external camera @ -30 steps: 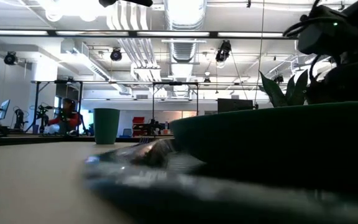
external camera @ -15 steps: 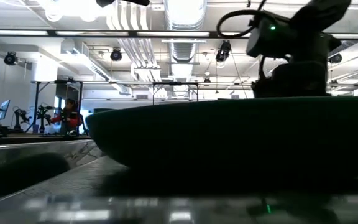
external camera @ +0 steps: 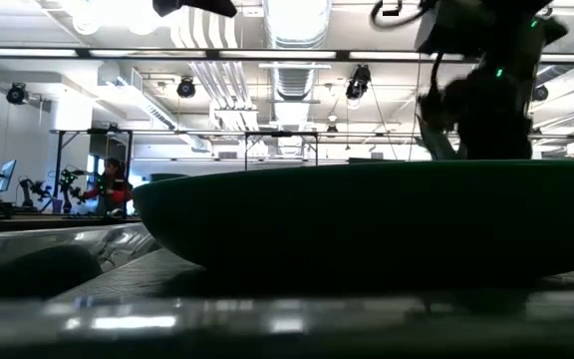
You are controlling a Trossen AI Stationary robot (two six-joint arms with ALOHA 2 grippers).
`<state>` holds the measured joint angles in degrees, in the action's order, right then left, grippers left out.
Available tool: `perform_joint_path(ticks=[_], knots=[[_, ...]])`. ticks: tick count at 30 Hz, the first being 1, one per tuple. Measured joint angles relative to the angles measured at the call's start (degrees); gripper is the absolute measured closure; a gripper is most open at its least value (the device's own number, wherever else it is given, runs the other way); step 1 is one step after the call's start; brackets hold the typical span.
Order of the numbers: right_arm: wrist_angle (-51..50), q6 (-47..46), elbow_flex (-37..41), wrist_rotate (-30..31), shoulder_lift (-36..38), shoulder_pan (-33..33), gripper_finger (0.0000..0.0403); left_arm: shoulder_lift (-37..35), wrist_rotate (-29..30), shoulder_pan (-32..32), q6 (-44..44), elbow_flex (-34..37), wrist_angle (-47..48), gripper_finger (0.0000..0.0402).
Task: Pick and place plate/cup/fork/spoon on tray
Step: Adjust the green tray
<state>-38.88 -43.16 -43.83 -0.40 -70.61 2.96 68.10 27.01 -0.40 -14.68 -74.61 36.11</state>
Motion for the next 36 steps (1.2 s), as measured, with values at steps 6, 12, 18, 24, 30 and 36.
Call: perform_joint_path(ticks=[6, 12, 18, 24, 30, 36], knots=[[0.76, 0.18, -0.09, 5.19, 10.93, 0.0, 0.0394, 1.44, 11.18, 0.08, -0.42, 0.06, 4.07, 0.0402], [0.55, 0.57, -0.64, 8.41, 18.46, 0.0, 0.0394, 3.65, 1.93, 0.04, -6.32, 0.07, 8.61, 0.0402], [0.14, 2.86, -0.7, 11.07, 23.78, -0.01, 0.0394, 8.54, -10.49, -2.22, -16.78, 6.01, 12.67, 0.0402], [0.1, 3.38, -0.7, 12.21, 27.11, -0.02, 0.0394, 15.28, -20.0, -6.11, -22.63, 13.92, 5.14, 0.0402], [0.11, 3.83, -0.72, 12.55, 28.13, -0.02, 0.0394, 21.84, -26.54, -8.96, -23.51, 16.19, -8.83, 0.0402], [-0.02, 4.93, -0.72, 12.52, 28.13, -0.02, 0.0394, 26.06, -27.54, -10.47, -26.06, 16.24, -8.6, 0.0402]])
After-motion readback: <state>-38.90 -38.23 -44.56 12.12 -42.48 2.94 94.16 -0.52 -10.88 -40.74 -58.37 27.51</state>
